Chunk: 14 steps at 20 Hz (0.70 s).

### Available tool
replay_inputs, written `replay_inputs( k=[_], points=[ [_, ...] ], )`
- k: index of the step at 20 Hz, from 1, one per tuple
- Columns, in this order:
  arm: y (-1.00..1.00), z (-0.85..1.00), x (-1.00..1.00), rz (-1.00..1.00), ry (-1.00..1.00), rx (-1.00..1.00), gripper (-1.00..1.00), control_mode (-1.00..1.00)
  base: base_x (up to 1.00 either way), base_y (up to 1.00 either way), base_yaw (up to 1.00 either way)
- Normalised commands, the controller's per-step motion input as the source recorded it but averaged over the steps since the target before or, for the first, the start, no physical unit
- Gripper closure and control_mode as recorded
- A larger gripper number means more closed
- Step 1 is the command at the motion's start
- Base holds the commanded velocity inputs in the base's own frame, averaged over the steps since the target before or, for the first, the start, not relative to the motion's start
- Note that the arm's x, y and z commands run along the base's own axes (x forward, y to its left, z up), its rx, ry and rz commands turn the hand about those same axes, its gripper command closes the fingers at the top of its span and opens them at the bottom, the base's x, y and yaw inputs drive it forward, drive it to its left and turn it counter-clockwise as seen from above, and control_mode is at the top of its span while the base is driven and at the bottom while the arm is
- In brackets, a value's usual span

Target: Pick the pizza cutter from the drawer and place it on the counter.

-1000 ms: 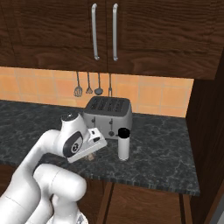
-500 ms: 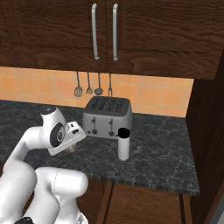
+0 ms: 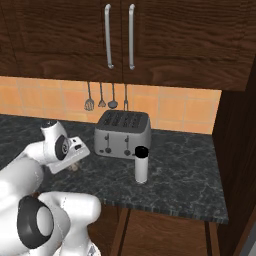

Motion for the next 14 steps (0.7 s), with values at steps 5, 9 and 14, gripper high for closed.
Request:
replay_inputs(
  k=[5, 9, 14],
  points=[
    [0.1, -0.31, 0.28, 0.0, 0.05, 0.0, 1.0, -1.0, 0.0, 0.0, 0.0],
    [0.03, -0.41, 0.23, 0.0, 0.0, 0.0, 1.0, -1.0, 0.0, 0.0, 0.0],
    [0.02, -0.38, 0.19, 0.0, 0.0, 0.0, 1.0, -1.0, 0.0, 0.0, 0.0]
  ],
)
